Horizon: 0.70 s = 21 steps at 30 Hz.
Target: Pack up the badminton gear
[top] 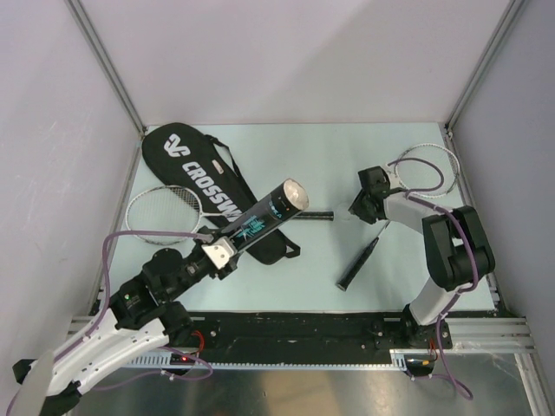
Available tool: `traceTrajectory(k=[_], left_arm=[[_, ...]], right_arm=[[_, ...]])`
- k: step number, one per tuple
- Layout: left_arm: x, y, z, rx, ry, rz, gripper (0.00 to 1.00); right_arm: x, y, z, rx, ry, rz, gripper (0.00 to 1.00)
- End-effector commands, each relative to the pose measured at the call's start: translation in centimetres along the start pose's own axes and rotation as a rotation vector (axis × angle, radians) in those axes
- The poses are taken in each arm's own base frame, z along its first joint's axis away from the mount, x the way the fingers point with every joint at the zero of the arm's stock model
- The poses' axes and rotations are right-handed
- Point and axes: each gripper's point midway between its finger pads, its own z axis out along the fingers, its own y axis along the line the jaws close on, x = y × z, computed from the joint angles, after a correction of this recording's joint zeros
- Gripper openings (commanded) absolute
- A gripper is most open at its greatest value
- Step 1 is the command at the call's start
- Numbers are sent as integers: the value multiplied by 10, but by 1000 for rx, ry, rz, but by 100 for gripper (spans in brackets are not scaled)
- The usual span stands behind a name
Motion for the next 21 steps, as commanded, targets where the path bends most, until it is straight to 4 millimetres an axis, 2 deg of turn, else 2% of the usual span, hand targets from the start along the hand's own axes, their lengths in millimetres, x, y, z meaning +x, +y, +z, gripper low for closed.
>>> traceTrajectory(k=[1, 10, 21], left_arm=[[-23, 13, 2, -54, -74, -19, 49], [-23, 13, 2, -57, -74, -20, 49], [-24, 16, -2, -69, -83, -26, 49]], right_arm=[[-6, 5, 12, -6, -21, 6, 40], [-4, -5, 24, 88, -17, -67, 35], [-5, -10, 22, 161, -26, -177, 3]])
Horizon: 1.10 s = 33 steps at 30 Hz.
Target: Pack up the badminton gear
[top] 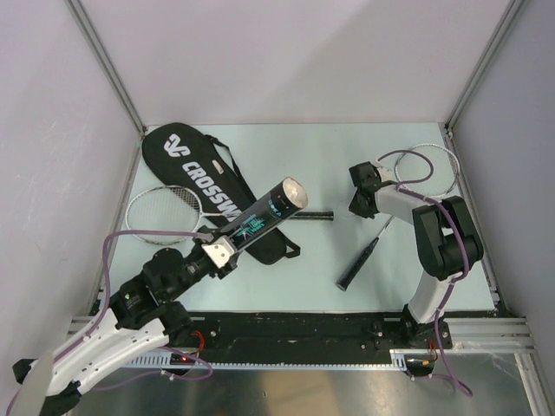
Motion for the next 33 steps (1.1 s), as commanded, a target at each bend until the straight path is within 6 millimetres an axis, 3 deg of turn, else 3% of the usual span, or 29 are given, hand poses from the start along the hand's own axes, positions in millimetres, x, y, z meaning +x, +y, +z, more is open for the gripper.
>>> traceTrajectory(k=[1, 8, 17, 23, 33], left_arm=[[-26, 13, -3, -57, -100, -30, 49], [-22, 12, -2, -56, -88, -29, 50], [-16, 11, 3, -53, -58, -8, 49], [-12, 8, 7, -30, -34, 34, 50], [-9, 1, 11, 31, -17, 145, 50]], right_arm=[[-3, -8, 1, 60, -16, -56, 1], [-27, -7, -23, 21, -92, -34, 0], [-63, 3, -84, -192, -197, 25, 0], [-87, 23, -153, -448, -282, 20, 0], [-77, 52, -284, -1062, -237, -113, 0]])
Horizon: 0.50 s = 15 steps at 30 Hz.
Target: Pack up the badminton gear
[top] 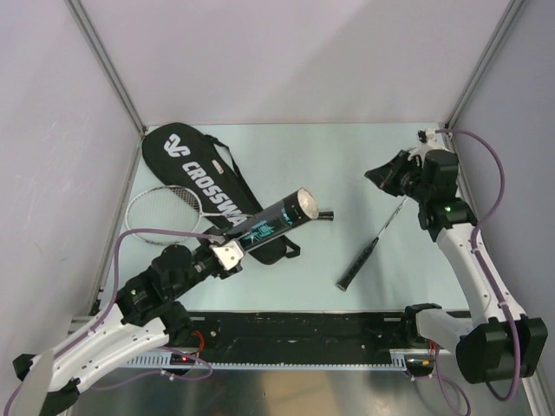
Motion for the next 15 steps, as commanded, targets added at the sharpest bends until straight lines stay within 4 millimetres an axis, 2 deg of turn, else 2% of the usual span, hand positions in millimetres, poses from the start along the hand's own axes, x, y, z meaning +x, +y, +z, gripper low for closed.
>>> traceTrajectory(k=[1, 4, 8, 15], left_arm=[[-17, 8, 3, -13, -56, 73, 50], [-14, 9, 5, -11, -34, 113, 50], [-17, 8, 8, 12, -35, 147, 50], [-20, 7, 14, 35, -16, 165, 49]], right_arm=[[3, 64, -39, -365, 74, -67, 0], [9, 94, -67, -526, 104, -118, 0], [18, 120, -96, -674, 119, -168, 0], [49, 154, -126, -827, 188, -233, 0]])
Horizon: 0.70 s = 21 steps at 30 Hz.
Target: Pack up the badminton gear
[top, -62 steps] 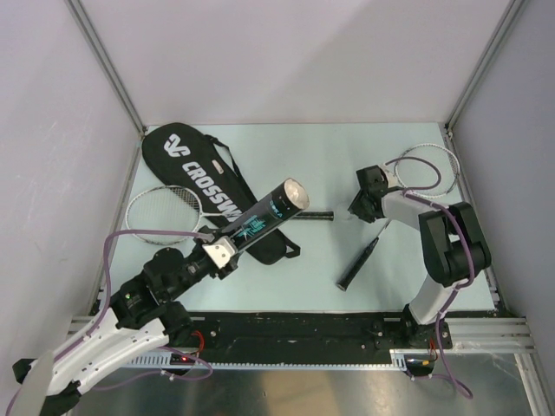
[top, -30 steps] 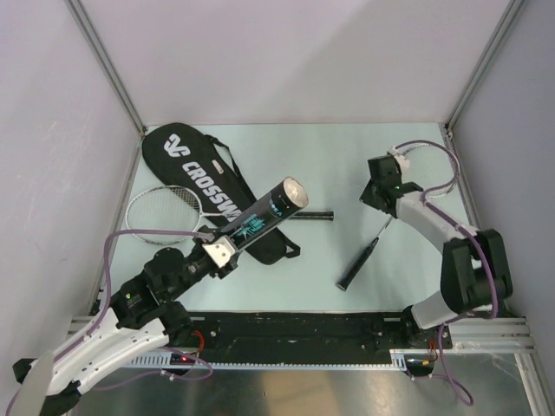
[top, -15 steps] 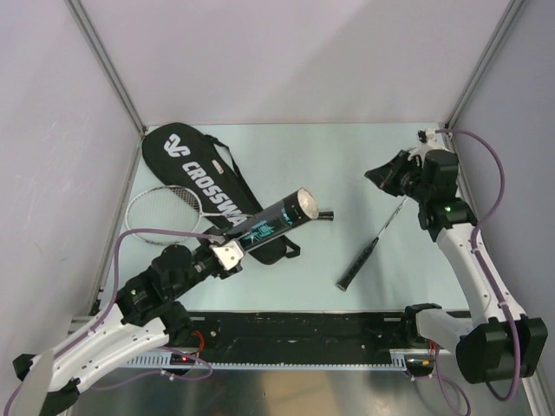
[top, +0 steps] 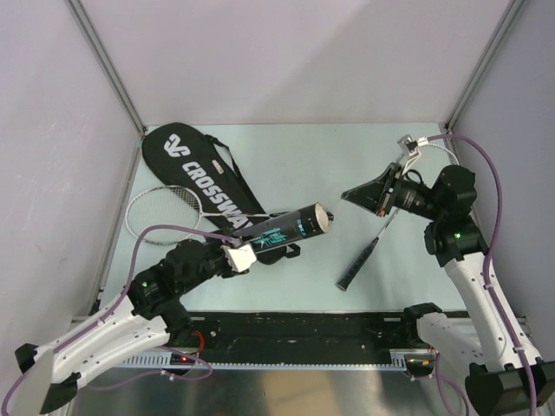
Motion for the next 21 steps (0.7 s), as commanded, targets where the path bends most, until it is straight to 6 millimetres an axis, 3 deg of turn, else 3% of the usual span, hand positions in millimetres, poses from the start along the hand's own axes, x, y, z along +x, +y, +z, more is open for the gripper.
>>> traceTrajectory(k=[1, 7, 21], left_arm=[[-35, 18, -4, -32, -104, 21, 49], [-34, 14, -4, -19, -114, 7, 49], [-34, 13, -8, -24, -139, 17, 49]], right_arm=[[17, 40, 1, -154, 60, -60, 0], [33, 39, 1, -113, 93, -59, 0], [51, 25, 4, -63, 156, -7, 0]])
